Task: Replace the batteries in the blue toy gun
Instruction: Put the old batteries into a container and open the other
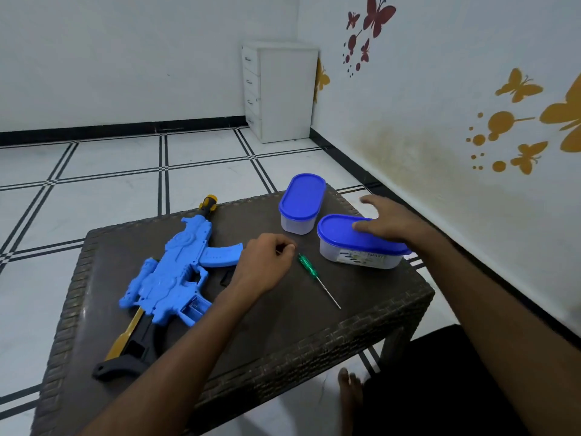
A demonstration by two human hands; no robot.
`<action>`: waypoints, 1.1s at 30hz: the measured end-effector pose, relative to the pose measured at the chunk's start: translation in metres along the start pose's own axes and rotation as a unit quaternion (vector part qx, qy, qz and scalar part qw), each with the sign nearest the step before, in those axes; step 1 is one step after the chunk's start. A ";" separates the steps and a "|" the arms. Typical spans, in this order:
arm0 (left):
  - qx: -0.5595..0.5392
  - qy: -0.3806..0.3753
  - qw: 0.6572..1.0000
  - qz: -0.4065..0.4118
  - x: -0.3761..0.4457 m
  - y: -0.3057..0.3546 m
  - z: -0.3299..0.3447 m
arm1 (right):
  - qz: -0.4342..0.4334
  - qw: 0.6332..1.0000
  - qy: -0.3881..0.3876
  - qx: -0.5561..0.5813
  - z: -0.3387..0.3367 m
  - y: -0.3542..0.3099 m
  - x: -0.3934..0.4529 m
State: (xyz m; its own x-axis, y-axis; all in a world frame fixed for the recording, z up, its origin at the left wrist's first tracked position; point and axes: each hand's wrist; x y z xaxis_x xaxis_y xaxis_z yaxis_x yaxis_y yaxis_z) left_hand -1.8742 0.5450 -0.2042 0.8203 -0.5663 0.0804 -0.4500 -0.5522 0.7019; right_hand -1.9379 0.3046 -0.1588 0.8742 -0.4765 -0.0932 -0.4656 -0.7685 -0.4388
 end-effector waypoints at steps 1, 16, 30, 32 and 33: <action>-0.020 -0.004 1.000 -0.008 0.003 0.003 0.004 | 0.041 0.998 0.043 -0.002 0.002 0.009 -0.001; -0.305 -0.116 0.924 -0.200 0.035 0.052 0.033 | 0.224 0.851 0.235 0.413 0.045 0.067 -0.005; 0.029 -0.167 0.983 -0.073 0.006 0.051 0.031 | 0.046 0.960 -0.021 0.276 0.011 0.036 0.046; 0.008 -0.080 0.996 -0.032 0.007 0.056 0.036 | 0.070 0.972 -0.065 0.213 0.001 0.035 0.046; -0.010 -0.063 0.998 -0.018 0.009 0.060 0.040 | 0.081 0.972 -0.082 0.203 -0.003 0.036 0.046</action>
State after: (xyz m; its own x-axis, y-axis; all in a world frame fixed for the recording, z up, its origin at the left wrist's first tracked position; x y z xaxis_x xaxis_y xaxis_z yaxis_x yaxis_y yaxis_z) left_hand -1.9084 0.4824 -0.1897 0.7846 -0.6191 -0.0342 -0.4129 -0.5628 0.7161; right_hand -1.9148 0.2533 -0.1762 0.8196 -0.4774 -0.3168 -0.5355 -0.4416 -0.7199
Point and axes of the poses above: each hand's wrist, its own x-axis towards the middle knuckle, its own z-axis out of the palm, y = z × x
